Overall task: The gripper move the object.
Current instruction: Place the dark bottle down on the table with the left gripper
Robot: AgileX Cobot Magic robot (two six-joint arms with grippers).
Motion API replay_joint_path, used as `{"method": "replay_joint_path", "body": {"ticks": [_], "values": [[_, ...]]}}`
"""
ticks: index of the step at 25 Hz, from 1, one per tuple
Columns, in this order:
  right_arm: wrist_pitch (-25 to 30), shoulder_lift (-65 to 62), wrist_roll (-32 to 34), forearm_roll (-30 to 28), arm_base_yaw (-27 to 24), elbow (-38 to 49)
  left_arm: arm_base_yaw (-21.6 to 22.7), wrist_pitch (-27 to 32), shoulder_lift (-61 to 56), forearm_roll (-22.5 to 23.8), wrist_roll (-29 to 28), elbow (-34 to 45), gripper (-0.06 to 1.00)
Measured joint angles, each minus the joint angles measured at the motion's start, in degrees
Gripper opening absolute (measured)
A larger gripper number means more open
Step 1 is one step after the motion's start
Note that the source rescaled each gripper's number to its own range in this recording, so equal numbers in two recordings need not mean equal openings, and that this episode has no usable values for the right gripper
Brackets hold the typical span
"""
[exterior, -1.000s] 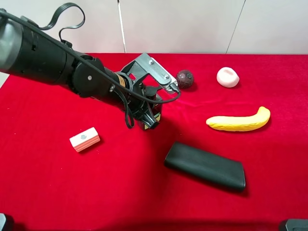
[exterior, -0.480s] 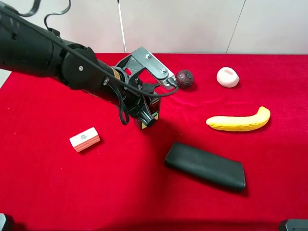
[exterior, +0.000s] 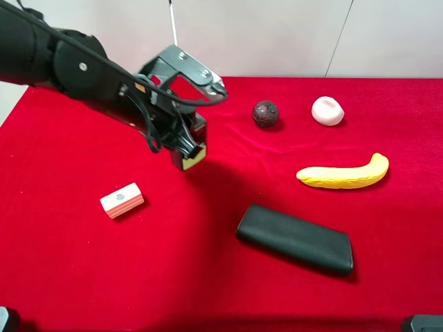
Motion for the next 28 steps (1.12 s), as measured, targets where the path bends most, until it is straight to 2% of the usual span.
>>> {"method": "replay_joint_path", "body": {"ticks": [19,28], "values": [[0.0,0.0,0.0,0.2,0.0,0.0,13.8,-0.7,-0.6,5.1,-0.1,0.0,0.0],[0.1,0.0,0.0,0.2,0.0,0.0,17.1,-6.8,-0.6,5.9,-0.1,0.0,0.0]]}}
